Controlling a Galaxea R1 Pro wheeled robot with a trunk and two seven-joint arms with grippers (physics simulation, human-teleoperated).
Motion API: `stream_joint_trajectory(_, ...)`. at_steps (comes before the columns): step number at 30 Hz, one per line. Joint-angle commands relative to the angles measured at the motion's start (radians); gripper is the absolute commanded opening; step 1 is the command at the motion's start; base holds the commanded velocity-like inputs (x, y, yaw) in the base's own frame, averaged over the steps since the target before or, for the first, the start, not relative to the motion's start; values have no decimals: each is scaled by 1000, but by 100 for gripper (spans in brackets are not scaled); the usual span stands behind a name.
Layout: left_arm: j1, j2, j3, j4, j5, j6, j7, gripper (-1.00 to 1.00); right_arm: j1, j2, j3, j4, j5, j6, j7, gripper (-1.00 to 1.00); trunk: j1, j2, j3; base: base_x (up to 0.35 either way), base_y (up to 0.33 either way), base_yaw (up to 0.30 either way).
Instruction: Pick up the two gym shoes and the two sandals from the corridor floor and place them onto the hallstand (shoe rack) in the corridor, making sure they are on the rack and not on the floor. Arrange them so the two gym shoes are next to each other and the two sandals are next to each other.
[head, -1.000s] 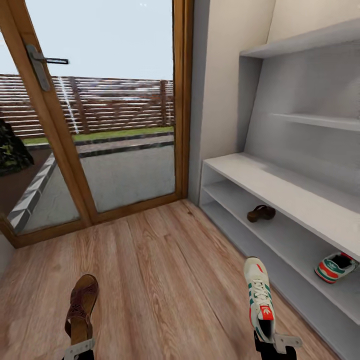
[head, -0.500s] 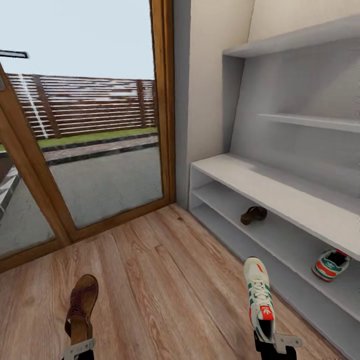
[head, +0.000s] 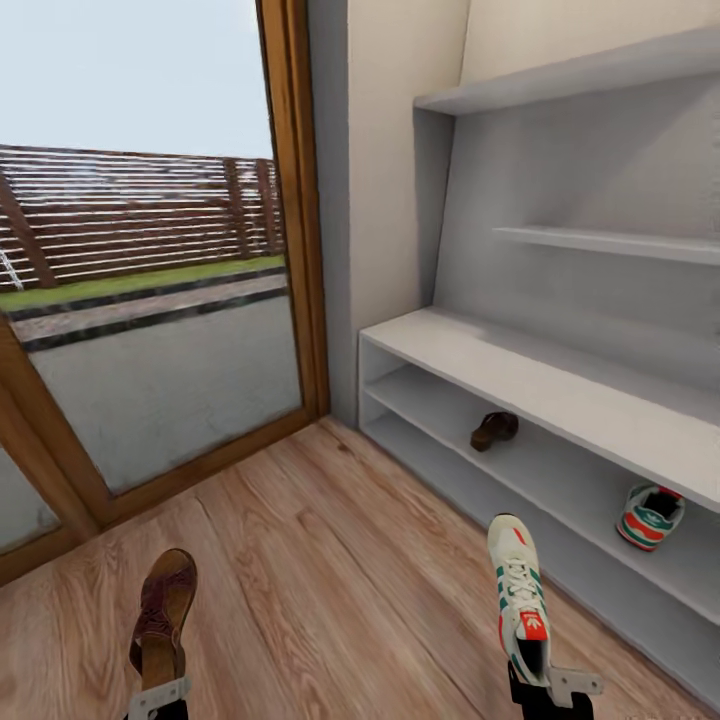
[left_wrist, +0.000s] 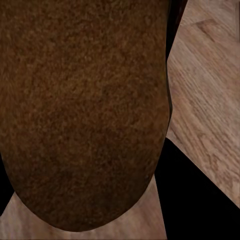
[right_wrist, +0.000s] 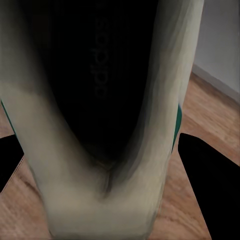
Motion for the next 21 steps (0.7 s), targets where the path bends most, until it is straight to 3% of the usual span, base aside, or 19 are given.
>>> stream_joint_trajectory(1, -1, -1, 8, 1, -11, -4, -2, -100, -1, 0, -3, 1, 8, -3, -5, -100, 0, 0, -1, 182, 268, -263)
stream_joint_trajectory(21, -1, -1, 8, 1, -11, -4, -3, -100, -1, 0, -3, 1, 8, -3, -5, -100, 0, 0, -1, 168, 276, -263)
